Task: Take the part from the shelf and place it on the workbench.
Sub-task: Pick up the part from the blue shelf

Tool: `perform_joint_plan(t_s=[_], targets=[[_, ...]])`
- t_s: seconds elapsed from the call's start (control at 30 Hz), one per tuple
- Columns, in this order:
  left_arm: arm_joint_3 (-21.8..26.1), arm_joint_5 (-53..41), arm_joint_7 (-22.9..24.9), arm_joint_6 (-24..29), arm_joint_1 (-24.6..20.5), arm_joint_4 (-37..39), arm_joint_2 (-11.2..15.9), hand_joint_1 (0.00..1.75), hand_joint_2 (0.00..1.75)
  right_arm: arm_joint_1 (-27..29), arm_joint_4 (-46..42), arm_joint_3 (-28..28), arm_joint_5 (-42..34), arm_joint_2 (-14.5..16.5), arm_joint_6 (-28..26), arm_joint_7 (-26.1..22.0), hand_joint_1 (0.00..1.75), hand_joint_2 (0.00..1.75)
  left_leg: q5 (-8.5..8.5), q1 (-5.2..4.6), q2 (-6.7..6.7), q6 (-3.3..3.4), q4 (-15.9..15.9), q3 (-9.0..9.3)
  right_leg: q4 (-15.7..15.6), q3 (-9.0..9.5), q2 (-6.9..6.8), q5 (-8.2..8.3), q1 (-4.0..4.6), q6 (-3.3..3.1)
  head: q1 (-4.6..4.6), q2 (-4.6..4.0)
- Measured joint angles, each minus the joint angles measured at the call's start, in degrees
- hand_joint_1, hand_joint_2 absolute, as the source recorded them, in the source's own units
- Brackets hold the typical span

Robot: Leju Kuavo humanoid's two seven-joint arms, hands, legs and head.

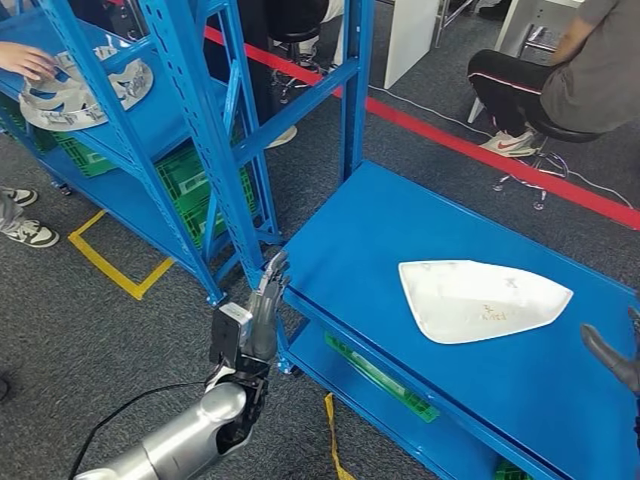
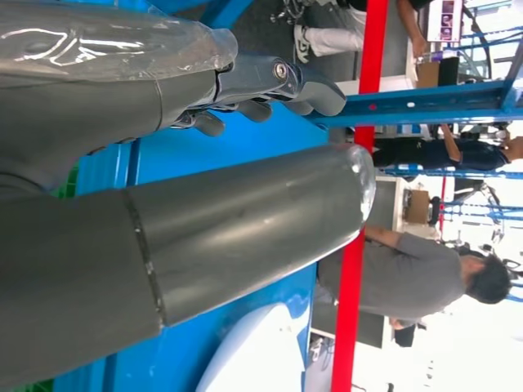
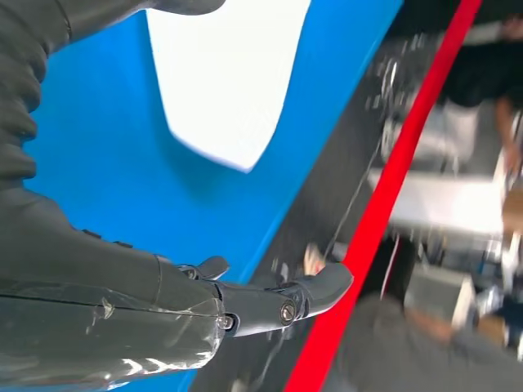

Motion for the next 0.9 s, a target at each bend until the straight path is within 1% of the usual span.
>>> perform_joint_plan(t_s=[0.07, 0.23, 0.47, 0.9], targets=[[0.0, 0.0, 0.0, -0.1, -0.1, 0.0, 0.0, 0.00, 0.00, -0.6, 0.5, 0.7, -1.5, 0.0, 1.8, -0.2, 0.00, 1.75, 0.00, 0.00, 0.00, 0.00, 0.0, 0.00, 0.0, 0.00, 0.00, 0.00, 0.00, 0.00, 0.00, 0.00], [0.0, 0.0, 0.0, 0.1, -0.1, 0.0, 0.1, 0.00, 0.00, -2.1, 2.1, 2.3, -3.9, -0.1, 3.7, -0.6, 0.00, 1.75, 0.00, 0.00, -0.01, 0.00, 0.0, 0.00, 0.0, 0.05, -0.01, 0.00, 0.00, 0.00, 0.00, 0.00], [0.2, -0.4, 0.0, 0.3, 0.1, 0.0, 0.2, 0.00, 0.00, -4.5, 6.4, 3.7, -11.1, -0.1, 8.2, -2.5, 0.00, 1.75, 0.00, 0.00, -0.03, 0.00, 0.0, 0.00, 0.0, 0.07, -0.03, 0.00, 0.00, 0.00, 0.01, 0.00], [0.6, -0.7, 0.0, 0.3, 0.4, 0.0, 0.5, 0.00, 0.00, -6.5, 13.8, 5.0, -14.0, -0.1, 9.0, -4.4, 0.00, 1.75, 0.00, 0.00, -0.03, 0.00, 0.0, 0.00, 0.0, 0.08, -0.03, 0.00, 0.01, 0.00, 0.01, 0.00]])
